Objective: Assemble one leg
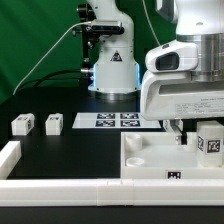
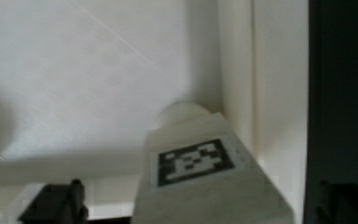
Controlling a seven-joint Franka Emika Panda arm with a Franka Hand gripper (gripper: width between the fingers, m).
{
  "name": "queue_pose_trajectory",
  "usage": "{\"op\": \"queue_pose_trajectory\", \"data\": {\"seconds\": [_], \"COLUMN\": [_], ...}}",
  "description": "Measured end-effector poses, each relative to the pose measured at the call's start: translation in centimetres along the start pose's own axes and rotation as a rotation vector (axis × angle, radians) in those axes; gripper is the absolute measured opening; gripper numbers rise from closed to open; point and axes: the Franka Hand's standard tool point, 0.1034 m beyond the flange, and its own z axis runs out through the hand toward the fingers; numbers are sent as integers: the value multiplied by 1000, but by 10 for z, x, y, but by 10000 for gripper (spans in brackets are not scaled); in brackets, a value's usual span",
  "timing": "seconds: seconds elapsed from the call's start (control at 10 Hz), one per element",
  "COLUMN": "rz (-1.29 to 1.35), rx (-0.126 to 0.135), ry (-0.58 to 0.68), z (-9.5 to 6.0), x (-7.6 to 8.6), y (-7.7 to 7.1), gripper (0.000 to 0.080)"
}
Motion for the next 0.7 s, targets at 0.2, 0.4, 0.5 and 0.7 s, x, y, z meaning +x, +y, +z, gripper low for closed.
{"op": "queue_pose_trajectory", "data": {"seconds": [0.2,0.4,0.5,0.7], "rz": [-48,-48,-48,-48], "rx": [-2,-2,-2,-2], "ry": [0,0,0,0], "z": [0,0,0,0], "x": [0,0,0,0], "y": [0,0,0,0], "gripper": [649,605,605,428]}}
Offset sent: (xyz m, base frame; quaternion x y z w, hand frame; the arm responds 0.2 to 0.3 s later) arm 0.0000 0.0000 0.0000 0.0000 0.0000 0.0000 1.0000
